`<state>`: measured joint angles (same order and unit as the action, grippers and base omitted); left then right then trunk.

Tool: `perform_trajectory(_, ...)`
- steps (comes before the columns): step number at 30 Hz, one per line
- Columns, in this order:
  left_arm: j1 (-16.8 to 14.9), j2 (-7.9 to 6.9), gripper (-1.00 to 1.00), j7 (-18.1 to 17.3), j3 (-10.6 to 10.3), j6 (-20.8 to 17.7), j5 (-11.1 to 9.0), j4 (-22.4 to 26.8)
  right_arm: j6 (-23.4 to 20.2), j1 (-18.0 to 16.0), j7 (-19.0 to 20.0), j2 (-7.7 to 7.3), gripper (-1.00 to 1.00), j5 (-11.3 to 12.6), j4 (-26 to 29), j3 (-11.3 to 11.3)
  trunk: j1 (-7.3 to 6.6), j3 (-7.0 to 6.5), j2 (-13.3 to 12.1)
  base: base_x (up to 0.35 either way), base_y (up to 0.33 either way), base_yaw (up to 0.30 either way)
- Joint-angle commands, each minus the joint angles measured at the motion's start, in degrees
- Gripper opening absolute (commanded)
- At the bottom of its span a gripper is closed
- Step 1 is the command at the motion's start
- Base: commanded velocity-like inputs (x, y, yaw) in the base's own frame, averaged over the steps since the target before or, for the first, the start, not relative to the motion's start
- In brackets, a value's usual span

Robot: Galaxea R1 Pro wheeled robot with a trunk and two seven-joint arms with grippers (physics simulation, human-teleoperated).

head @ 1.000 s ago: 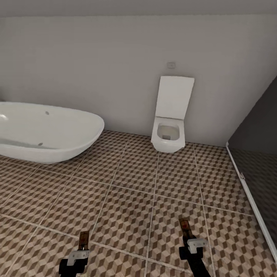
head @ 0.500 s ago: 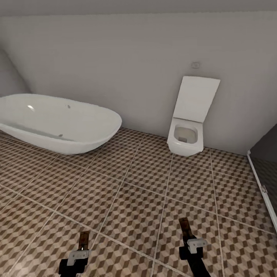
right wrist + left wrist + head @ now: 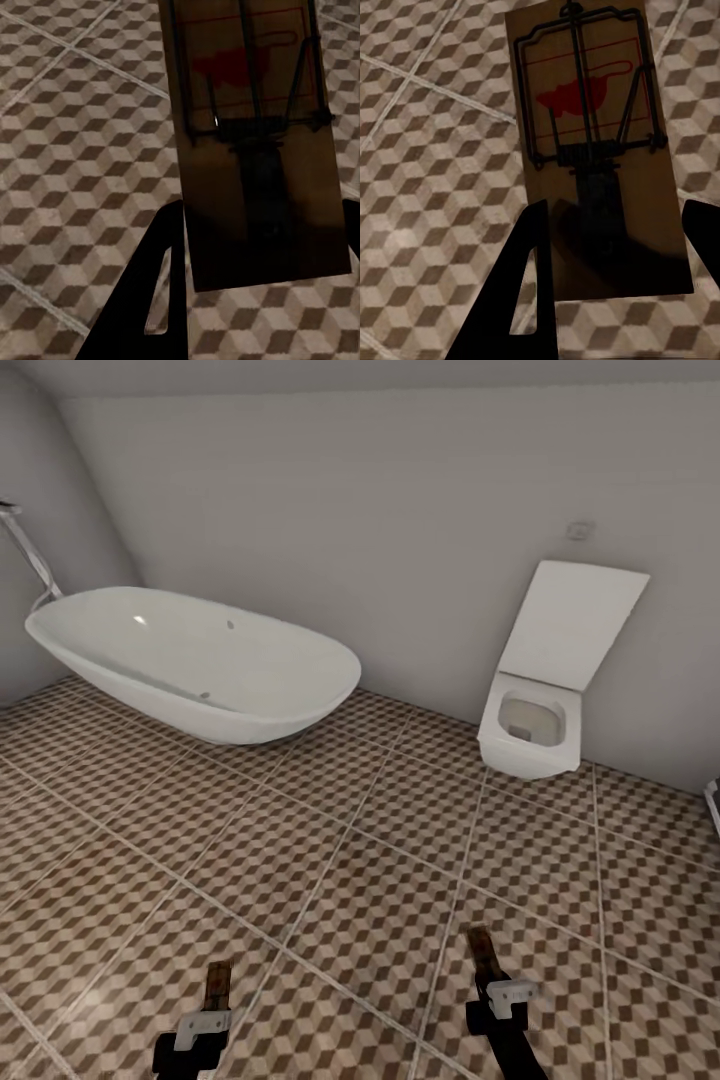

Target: Take the four mousetraps from the cabinet in the bathroom and place them on the bathroom floor. Make sure all four end up on the same floor surface, and ensure that at least two of them are either under or directly next to the same bathroom sink.

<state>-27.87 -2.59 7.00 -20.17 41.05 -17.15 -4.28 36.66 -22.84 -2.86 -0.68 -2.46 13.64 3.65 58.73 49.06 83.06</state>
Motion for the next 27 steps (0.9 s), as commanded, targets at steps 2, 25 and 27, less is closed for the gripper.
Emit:
perform_trajectory(2,-0.08,0.04,-1.0,0.3,-0.49,0.26,-0.08,-0.2,0.12,-0.02,-0.3,-0.04,-1.0,-0.04,-0.02,0.35,0.0,0.1,0.02,0.0,0.0,0.279)
perform_trajectory(25,-0.07,0.04,-1.0,0.3,-0.49,0.26,-0.08,-0.2,0.16,-0.02,-0.3,-0.02,-1.0,-0.01,-0.02,0.39,0.0,0.81,0.02,0.0,0.0,0.279)
perform_trajectory(27,-0.08,0.04,-1.0,0.3,-0.49,0.26,-0.08,-0.2,0.14,-0.02,-0.3,-0.02,-1.0,-0.01,-0.02,0.39,0.0,0.88,0.02,0.002,0.0,0.279)
